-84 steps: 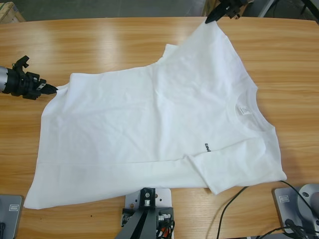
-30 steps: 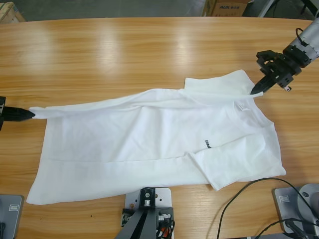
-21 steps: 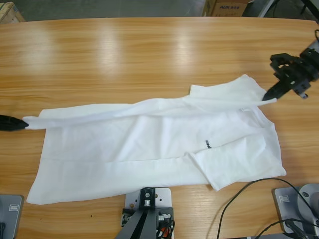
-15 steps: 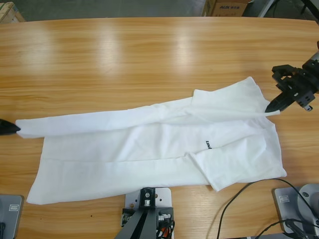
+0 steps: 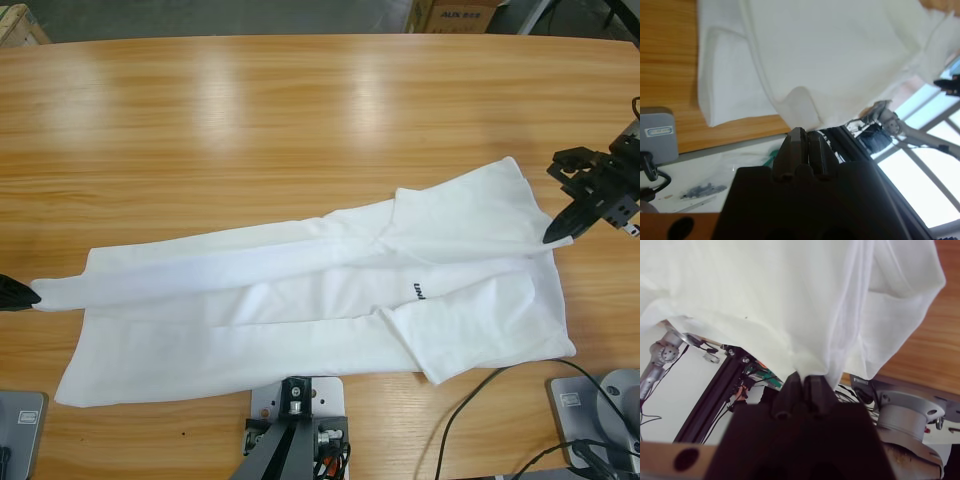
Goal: Fold clothes
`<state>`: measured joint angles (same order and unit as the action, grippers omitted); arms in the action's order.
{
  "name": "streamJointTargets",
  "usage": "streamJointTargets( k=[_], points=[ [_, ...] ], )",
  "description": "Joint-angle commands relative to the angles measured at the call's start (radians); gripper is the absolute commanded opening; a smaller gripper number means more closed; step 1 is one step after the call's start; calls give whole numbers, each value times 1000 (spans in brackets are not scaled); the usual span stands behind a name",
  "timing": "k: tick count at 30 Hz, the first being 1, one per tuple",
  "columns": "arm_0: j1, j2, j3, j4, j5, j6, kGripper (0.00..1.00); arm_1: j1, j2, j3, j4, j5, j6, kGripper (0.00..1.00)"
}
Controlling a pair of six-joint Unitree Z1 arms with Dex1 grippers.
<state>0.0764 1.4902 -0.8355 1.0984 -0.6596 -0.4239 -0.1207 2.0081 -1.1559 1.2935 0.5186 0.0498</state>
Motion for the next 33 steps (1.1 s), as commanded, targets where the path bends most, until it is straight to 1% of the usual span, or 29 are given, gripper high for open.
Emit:
streamJointTargets(
  k=[1,3,5,9,14,15,16,17,18,19,20,21,23,28,30,32,33],
  points=[
    [110,43,-10,10,60,-39,0,-7,66,7,9,-17,10,0],
    [112,52,-30,-3,57,-44,0,6,68,10,9,0,9,0],
    [91,56,-45,-9,54,-59,0,26,79,10,14,13,12,0],
    [82,54,-12,-11,63,-59,0,70,104,13,27,16,37,0],
    [83,55,-19,-10,63,-64,0,82,89,6,62,6,68,0],
    [82,59,-25,-9,64,-70,198,82,84,5,70,-3,81,0],
    [80,59,-30,-9,68,-72,571,82,73,7,74,-10,98,0],
    [79,56,-36,-10,72,-72,849,82,61,9,77,-28,122,71],
    [76,53,-44,-9,74,-74,977,84,53,9,82,-44,142,291],
    [73,50,-49,-9,75,-76,1000,87,47,4,88,-66,163,553],
    [71,45,-52,-8,77,-76,1000,89,38,0,91,-99,187,865],
    [71,39,-52,-8,82,-77,1000,89,27,-3,92,-131,206,994],
    [71,33,-44,-8,90,-75,1000,89,11,-6,92,-180,237,1000],
    [64,44,-41,-13,89,-76,1000,89,-37,-54,97,-196,232,1000],
    [60,58,-27,-50,86,-74,985,89,-104,-94,56,-135,177,1000],
    [46,70,-5,-111,86,-60,927,92,-199,-119,-33,-21,85,1000],
    [34,66,7,-154,86,-42,896,95,-254,-113,-85,0,47,1000]
  ],
)
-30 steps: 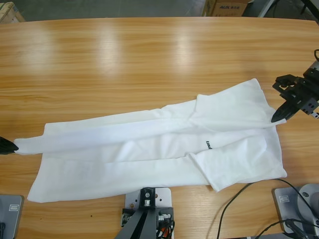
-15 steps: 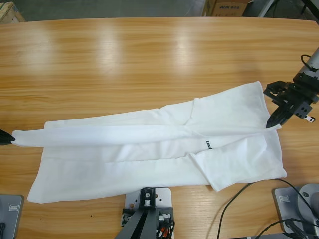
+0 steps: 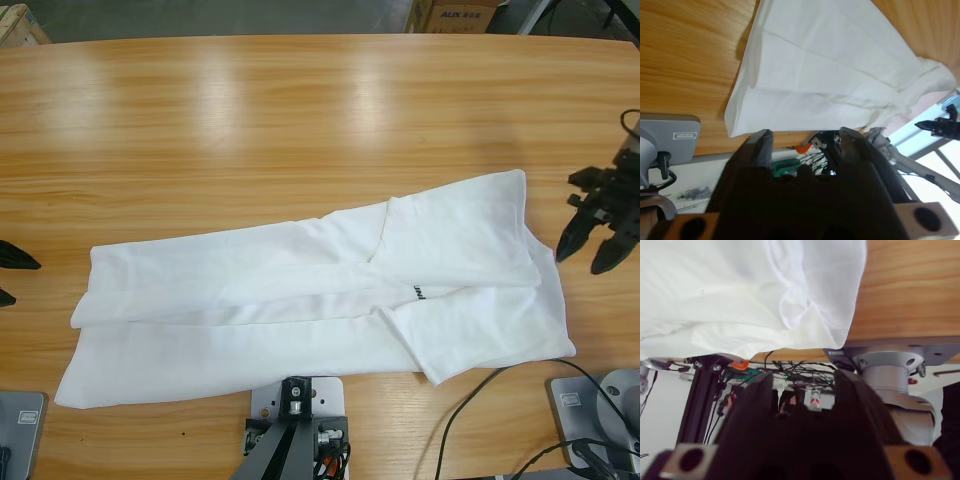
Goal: Fold clothes
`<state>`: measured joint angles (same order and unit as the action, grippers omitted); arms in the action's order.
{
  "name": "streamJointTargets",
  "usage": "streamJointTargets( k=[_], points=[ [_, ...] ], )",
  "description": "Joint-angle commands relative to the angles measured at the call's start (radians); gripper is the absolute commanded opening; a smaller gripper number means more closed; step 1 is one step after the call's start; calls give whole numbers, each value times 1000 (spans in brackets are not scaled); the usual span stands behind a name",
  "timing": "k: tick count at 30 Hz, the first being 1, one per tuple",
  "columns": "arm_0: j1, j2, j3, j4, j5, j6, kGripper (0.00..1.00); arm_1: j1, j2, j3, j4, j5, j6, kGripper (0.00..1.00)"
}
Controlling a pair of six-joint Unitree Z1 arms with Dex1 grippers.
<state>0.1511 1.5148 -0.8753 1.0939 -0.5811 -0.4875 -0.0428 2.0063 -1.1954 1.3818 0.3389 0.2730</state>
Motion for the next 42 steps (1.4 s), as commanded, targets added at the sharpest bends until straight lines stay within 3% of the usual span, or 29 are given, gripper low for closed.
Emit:
streamJointTargets(
  k=[1,3,7,10,13,16,20,28,37,42],
  points=[
    [-73,34,50,-184,13,52,895,28,-310,-52,-242,212,-211,997],
    [-162,24,27,-191,61,164,900,66,-426,2,-364,209,-246,988],
    [-437,-30,-71,-159,203,348,922,232,-614,116,-500,10,-252,987],
    [-643,-47,-117,-108,327,390,922,282,-635,197,-533,-66,-245,987],
    [-790,-37,-97,-89,450,504,926,282,-614,231,-532,-105,-189,987],
    [-834,-2,-91,-88,488,552,989,316,-630,260,-557,-97,-144,987],
    [-930,41,-114,-87,539,688,987,322,-651,272,-566,-95,-135,982],
    [-1136,224,-164,-108,666,715,977,322,-662,289,-578,-87,-114,982],
    [-1148,424,-143,-338,661,721,988,322,-693,290,-575,-81,-105,981],
    [-1149,504,-142,-358,668,739,987,322,-700,286,-571,-87,-100,977]
  ],
)
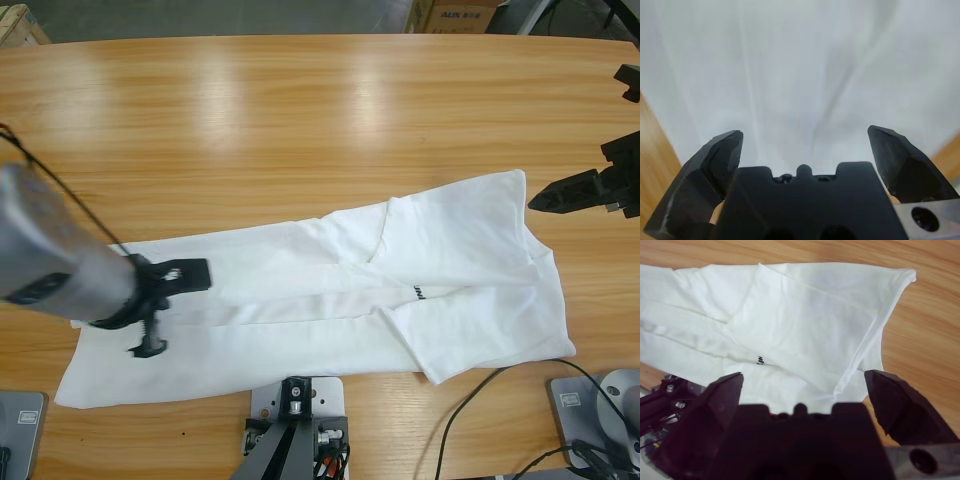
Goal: Fold clothes
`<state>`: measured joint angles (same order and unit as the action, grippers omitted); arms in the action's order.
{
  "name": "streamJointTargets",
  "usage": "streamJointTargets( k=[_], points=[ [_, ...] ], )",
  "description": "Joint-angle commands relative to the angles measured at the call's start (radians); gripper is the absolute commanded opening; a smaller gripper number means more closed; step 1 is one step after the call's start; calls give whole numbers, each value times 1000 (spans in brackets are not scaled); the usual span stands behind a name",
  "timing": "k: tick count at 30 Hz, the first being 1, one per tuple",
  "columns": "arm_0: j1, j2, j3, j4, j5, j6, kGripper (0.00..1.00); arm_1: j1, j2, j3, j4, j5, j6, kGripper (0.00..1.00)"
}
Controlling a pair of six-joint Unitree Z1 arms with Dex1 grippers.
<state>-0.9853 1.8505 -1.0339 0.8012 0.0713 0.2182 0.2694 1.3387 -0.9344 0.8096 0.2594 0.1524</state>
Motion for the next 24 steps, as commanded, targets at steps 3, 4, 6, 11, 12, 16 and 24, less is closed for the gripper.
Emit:
streamJointTargets(
  k=[3,4,6,11,12,16,24],
  points=[
    [12,198,17,-64,27,42,988,10,-27,25,-1,-13,22,977],
    [24,209,16,-64,30,44,988,10,-27,24,-2,-14,22,977],
    [68,224,11,-63,39,47,991,9,-27,23,-2,-18,22,977],
    [228,228,-31,-62,42,76,991,9,-27,31,1,-23,22,977],
    [246,233,-43,-62,45,82,991,8,-25,34,-1,-23,22,977],
    [293,278,-105,-62,50,87,996,8,-1,35,-5,-19,22,979],
    [404,275,-146,-23,54,244,1000,9,100,-19,-6,-68,76,990]
  ],
)
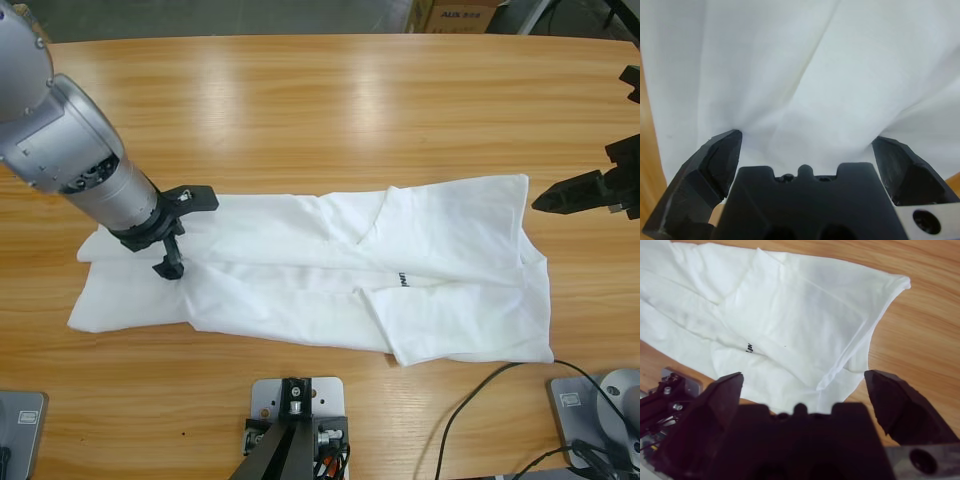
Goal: Fold clothes
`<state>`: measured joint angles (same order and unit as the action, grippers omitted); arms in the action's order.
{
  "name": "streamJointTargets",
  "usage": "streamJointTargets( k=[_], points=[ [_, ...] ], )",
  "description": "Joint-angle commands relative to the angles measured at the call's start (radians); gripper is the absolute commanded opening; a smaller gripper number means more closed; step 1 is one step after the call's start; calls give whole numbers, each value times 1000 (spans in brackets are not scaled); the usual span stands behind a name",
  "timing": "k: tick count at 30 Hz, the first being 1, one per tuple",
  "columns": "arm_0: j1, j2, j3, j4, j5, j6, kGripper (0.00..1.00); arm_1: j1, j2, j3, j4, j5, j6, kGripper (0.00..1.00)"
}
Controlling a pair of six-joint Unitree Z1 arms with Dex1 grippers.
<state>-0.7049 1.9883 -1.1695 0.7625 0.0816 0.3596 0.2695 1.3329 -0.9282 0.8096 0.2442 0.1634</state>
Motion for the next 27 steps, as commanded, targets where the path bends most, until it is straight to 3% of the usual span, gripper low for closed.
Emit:
streamJointTargets(
  k=[1,4,6,10,12,17,21,24,27],
  points=[
    [128,124,-8,26,44,113,1000,9,112,-37,9,-85,129,987],
    [112,76,15,45,44,125,1000,31,130,-21,15,-138,320,988],
    [93,52,31,47,43,125,1000,77,165,23,-45,-160,368,988],
    [48,-18,60,72,44,125,1000,359,210,67,-154,-208,359,991],
    [28,-74,91,87,44,125,1000,469,223,89,-210,-229,287,991],
    [20,-196,142,87,44,154,1000,491,254,98,-225,-262,147,987],
    [19,-181,137,86,44,156,1000,495,273,78,-208,-270,128,981],
    [17,-197,141,90,44,156,1000,531,346,-27,-83,-275,90,982],
    [11,-228,150,99,44,177,1000,588,421,-19,-124,-272,76,982]
  ],
)
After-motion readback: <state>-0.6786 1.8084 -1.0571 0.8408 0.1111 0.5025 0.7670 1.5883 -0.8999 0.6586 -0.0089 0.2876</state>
